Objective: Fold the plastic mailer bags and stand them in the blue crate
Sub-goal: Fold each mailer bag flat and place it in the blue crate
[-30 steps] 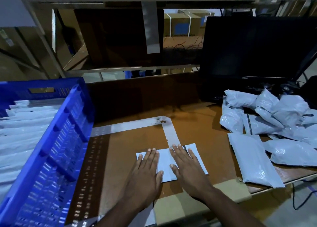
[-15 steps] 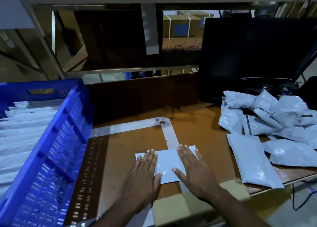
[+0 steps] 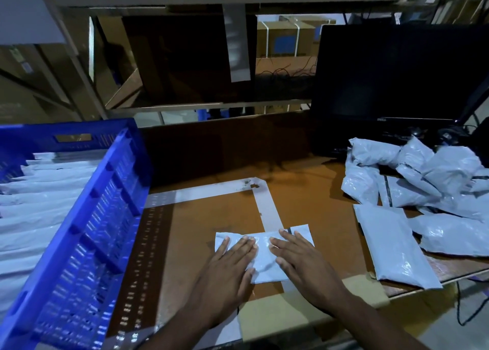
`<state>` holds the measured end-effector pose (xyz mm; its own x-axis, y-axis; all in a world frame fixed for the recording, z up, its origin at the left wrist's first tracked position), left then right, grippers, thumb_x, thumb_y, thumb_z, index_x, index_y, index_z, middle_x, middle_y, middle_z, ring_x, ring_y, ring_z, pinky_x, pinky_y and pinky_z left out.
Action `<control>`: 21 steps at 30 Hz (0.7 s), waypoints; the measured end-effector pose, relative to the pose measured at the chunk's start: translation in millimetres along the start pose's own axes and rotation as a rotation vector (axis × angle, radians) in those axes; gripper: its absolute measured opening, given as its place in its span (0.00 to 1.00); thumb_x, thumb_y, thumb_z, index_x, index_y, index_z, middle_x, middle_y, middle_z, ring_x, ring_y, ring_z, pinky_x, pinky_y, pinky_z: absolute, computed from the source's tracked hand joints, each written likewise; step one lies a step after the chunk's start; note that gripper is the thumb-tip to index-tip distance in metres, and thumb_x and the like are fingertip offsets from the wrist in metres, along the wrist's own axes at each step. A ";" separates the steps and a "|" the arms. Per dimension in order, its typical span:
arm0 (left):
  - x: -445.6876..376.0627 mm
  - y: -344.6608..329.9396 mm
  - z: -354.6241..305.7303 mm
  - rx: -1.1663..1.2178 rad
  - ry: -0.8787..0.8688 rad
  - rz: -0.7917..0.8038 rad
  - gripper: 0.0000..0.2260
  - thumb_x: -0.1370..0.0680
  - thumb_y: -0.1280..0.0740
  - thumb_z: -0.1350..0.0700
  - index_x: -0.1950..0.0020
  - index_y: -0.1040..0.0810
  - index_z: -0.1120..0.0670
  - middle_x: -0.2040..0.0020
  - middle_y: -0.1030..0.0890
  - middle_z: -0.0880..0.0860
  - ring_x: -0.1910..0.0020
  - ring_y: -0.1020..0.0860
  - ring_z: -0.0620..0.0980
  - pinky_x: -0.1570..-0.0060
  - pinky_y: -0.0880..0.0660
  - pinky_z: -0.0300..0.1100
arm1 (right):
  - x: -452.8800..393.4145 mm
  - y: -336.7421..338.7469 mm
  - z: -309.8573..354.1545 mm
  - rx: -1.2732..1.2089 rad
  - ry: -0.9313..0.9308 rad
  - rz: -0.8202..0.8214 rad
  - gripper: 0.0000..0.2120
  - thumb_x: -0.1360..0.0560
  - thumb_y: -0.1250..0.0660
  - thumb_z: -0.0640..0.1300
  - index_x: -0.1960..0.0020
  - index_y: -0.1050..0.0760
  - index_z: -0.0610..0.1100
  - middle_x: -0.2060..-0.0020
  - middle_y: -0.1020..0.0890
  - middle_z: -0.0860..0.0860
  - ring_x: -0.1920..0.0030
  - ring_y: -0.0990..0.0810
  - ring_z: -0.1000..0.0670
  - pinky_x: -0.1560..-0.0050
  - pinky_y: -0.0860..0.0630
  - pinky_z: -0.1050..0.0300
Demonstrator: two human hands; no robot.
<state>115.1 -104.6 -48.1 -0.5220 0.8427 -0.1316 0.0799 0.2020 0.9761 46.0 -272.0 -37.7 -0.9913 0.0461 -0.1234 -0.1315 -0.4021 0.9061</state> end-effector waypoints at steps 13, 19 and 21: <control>0.6 -2.0 -1.3 -0.015 0.032 0.060 0.28 0.14 0.58 0.39 0.17 0.43 0.50 0.17 0.46 0.45 0.19 0.55 0.39 0.21 0.56 0.49 | 2.5 -3.0 5.4 0.083 -0.012 -0.015 0.25 0.16 0.54 0.62 0.24 0.34 0.57 0.25 0.40 0.66 0.23 0.53 0.65 0.21 0.61 0.55; -15.8 10.4 -0.3 0.018 0.069 0.030 0.30 0.14 0.61 0.42 0.21 0.34 0.54 0.21 0.34 0.50 0.21 0.42 0.46 0.25 0.47 0.48 | -15.5 -2.9 10.4 0.110 -0.030 0.007 0.23 0.14 0.52 0.58 0.20 0.44 0.56 0.21 0.49 0.62 0.22 0.59 0.62 0.23 0.68 0.56; -20.2 5.6 7.9 0.015 0.141 0.044 0.34 0.16 0.67 0.40 0.18 0.41 0.53 0.19 0.42 0.49 0.19 0.45 0.46 0.24 0.51 0.48 | -17.0 -12.7 8.8 0.177 -0.035 0.045 0.25 0.14 0.55 0.58 0.19 0.47 0.55 0.21 0.53 0.60 0.21 0.60 0.60 0.24 0.71 0.57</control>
<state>132.8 -116.5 -41.3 -0.6316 0.7728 -0.0622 0.1177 0.1749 0.9775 64.5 -259.7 -43.5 -0.9955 0.0644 -0.0695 -0.0829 -0.2376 0.9678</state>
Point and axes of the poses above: each hand's wrist, its own x-axis away from the middle knuckle, its own y-axis out of the back of the hand, z = x × y, the point moved 7 cm from there along -x, towards the middle knuckle
